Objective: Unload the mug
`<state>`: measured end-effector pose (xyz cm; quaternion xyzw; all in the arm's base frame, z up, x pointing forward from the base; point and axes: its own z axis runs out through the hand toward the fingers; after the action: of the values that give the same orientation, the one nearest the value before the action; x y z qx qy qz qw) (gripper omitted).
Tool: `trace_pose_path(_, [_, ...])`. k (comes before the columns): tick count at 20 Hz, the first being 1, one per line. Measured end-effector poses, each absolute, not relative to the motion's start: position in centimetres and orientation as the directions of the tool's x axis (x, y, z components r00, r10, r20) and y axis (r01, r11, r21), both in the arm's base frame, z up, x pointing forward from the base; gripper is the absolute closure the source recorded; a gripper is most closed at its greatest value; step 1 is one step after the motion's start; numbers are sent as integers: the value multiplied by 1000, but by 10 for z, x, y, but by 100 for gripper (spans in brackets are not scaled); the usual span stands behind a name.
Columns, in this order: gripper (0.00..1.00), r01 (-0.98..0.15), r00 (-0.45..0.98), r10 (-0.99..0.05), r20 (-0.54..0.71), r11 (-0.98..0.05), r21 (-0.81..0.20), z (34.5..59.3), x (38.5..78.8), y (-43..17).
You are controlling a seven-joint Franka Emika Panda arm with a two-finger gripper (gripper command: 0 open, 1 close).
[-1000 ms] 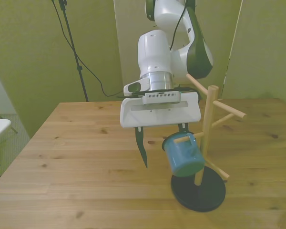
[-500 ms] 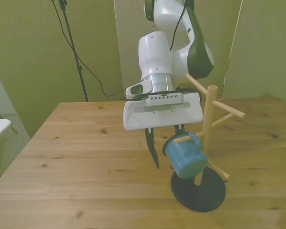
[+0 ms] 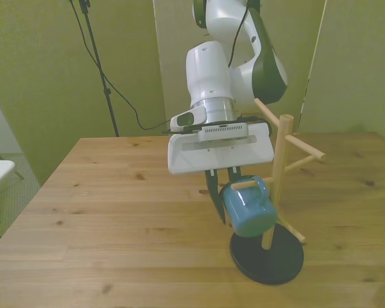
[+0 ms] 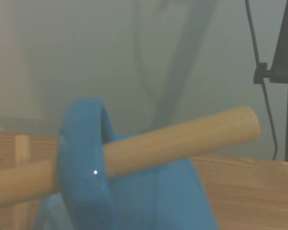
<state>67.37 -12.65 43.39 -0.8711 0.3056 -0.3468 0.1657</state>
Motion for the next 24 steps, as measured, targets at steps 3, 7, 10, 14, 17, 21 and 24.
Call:
trace_pose_path(3, [100,-418,567,-649,507,-757,-502,438,672,-130])
trace_pose_path(7, [100,-419,561,-653,509,-754,-506,444,670,-137])
trace_pose_path(10, [100,-418,556,-657,509,-751,-512,452,667,-140])
trace_pose_path(14, [100,-413,543,-661,518,-747,-520,464,664,-144])
trace_pose_path(17, [100,-422,532,-666,522,-744,-518,467,662,-152])
trace_pose_path(21, [100,-468,497,-689,528,-725,-505,465,656,-184])
trace_pose_path(24, [100,-543,439,-718,540,-691,-477,461,648,-229])
